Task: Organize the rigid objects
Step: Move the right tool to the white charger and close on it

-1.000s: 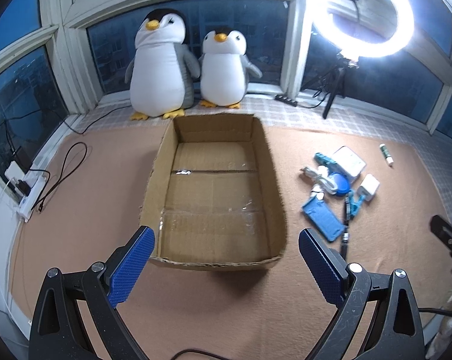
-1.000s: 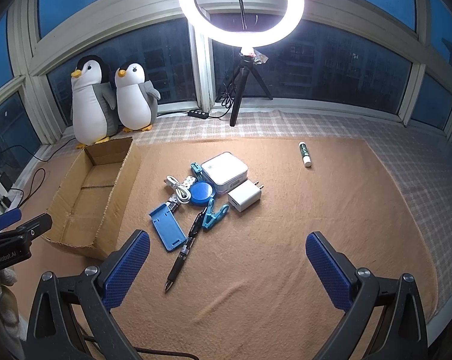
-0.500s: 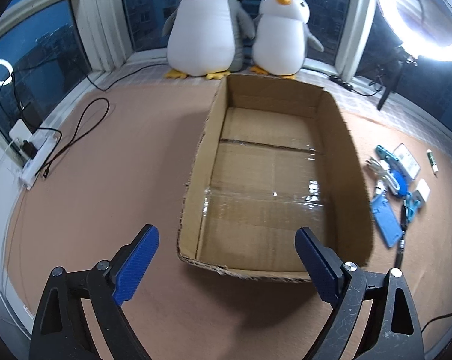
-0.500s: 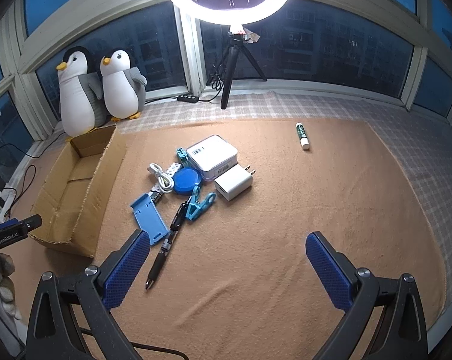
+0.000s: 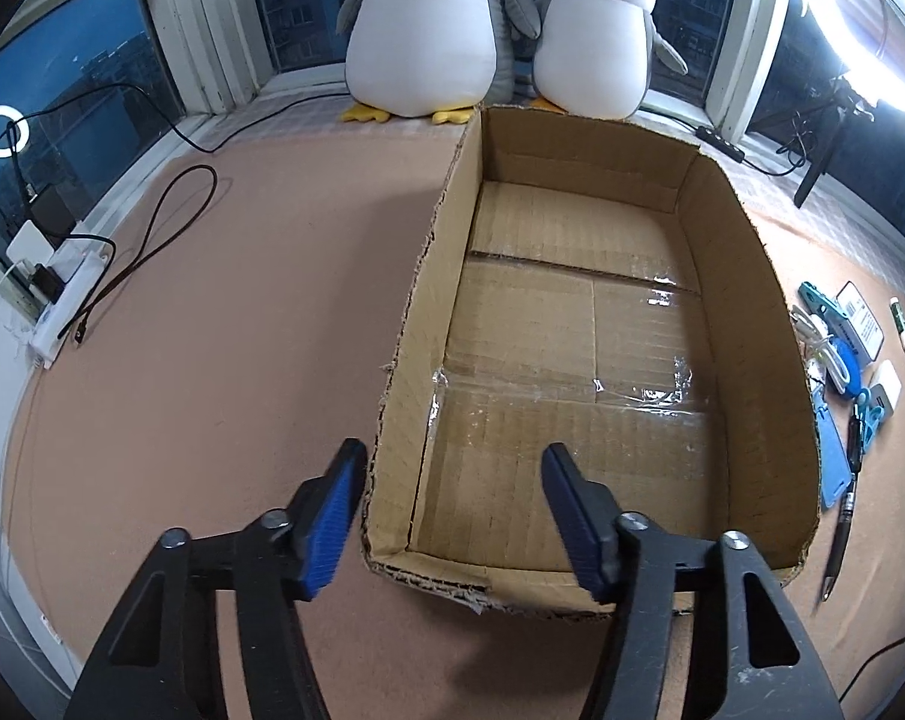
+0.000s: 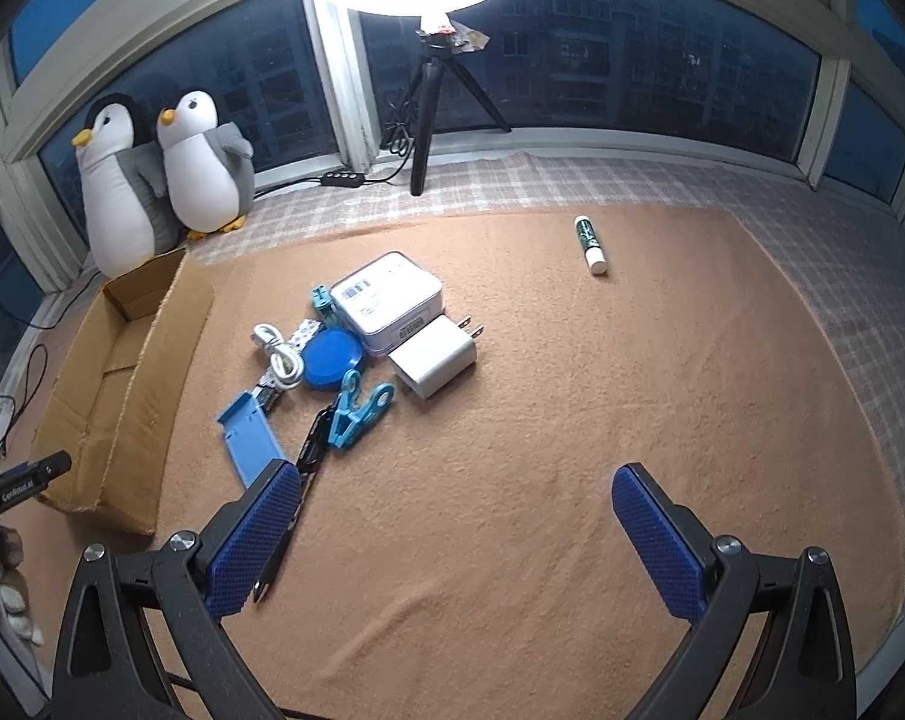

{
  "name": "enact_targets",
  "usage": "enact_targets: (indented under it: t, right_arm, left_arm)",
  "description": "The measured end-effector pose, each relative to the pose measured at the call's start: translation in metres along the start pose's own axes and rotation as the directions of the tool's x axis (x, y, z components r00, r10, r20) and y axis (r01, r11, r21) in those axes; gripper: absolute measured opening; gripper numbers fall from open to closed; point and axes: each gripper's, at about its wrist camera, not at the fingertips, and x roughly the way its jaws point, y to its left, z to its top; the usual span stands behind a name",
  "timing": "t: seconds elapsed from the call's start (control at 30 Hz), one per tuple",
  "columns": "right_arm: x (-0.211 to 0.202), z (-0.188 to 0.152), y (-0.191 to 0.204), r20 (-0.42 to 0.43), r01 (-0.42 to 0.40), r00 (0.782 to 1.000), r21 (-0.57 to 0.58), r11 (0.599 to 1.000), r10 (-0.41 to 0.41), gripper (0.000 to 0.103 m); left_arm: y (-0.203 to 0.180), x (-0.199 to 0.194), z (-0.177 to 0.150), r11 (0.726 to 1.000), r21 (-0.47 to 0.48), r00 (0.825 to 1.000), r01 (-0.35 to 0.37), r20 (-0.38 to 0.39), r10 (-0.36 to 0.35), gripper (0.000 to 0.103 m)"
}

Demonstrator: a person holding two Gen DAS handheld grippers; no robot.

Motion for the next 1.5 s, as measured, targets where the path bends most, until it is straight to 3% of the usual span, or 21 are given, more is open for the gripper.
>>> enact_targets:
  t: [0.5,0.87,1.03,1.33,1.5]
  right_arm:
    - [0.066,0.044,-0.013,-0.120,-0.041,0.991,0.167,0.985,0.061,0.102]
    - [0.116,0.067,-0.029,-0.225,-0.063,0.964,0.313,0.948,0.139,0.083]
    - [0.127,0.068,-0.023,-0.268,-0.043,0.955,0.295,0.955,0.126,0.066]
    - [0.139,0.075,-0.018,-0.295,-0.026,0.949,0.270,0.962,0.109,0.066]
    - [0.142,0.079,-0.009,-0.315,-0.004,0.947,0.191,0.982,0.065,0.065]
  left_arm:
    - [0.002,0.013,-0.004,1.000,-0.004,0.999,-0.023,-0.026,0.023,0.044]
    - [0.003,0.019,-0.007,1.000,-0.005,0.999,-0.022,-0.044,0.021,0.043]
    - [0.002,0.020,-0.008,1.000,-0.016,0.999,-0.019,-0.046,0.018,0.043]
    - [0.002,0.022,-0.009,1.000,-0.029,0.999,-0.013,-0.051,0.012,0.043]
    - [0.002,0.022,-0.009,0.999,-0.033,0.999,-0.011,-0.052,0.009,0.043]
